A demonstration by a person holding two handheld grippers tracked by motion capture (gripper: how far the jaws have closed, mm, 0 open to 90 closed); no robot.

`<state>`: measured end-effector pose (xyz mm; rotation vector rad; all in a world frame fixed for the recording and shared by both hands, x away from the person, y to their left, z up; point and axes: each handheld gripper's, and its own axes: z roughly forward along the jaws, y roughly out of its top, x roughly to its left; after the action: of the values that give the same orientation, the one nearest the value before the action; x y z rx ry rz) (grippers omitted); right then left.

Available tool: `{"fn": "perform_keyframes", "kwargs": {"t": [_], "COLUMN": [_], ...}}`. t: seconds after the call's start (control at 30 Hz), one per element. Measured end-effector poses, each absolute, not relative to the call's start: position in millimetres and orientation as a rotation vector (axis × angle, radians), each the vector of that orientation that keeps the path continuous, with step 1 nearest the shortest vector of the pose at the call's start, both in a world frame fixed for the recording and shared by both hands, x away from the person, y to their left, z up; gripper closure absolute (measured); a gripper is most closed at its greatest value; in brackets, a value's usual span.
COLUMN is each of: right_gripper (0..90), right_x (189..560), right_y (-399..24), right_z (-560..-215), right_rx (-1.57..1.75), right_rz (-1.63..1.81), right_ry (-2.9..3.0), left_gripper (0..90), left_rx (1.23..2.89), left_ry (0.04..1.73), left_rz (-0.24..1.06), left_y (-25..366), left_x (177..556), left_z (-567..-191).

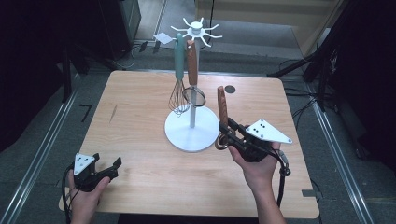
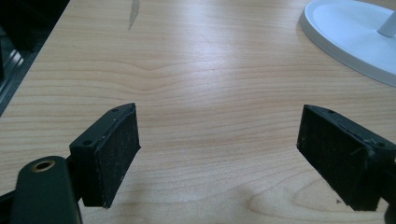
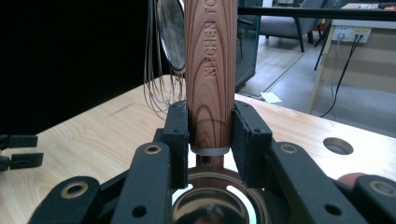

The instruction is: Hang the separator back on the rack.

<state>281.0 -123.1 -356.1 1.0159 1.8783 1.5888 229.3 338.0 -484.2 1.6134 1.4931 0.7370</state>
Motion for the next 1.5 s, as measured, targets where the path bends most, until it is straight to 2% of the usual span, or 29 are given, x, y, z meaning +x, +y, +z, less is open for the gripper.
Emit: {"fn": "perform_keyframes", "kwargs": {"t": [1.5], "right_gripper": [70.7], "right_x": [298], "right_y": [-96], "right_z": [-315], "right_rx": [0.919], "right_rz": [1.697], "right_ry": [1.793], "left_gripper": [13.2], "left_rx": [1.612], "left_ry": [1.497], "left_rz": [0.756], "left_y": [337], "left_x": [228], "left_z": [-484]}}
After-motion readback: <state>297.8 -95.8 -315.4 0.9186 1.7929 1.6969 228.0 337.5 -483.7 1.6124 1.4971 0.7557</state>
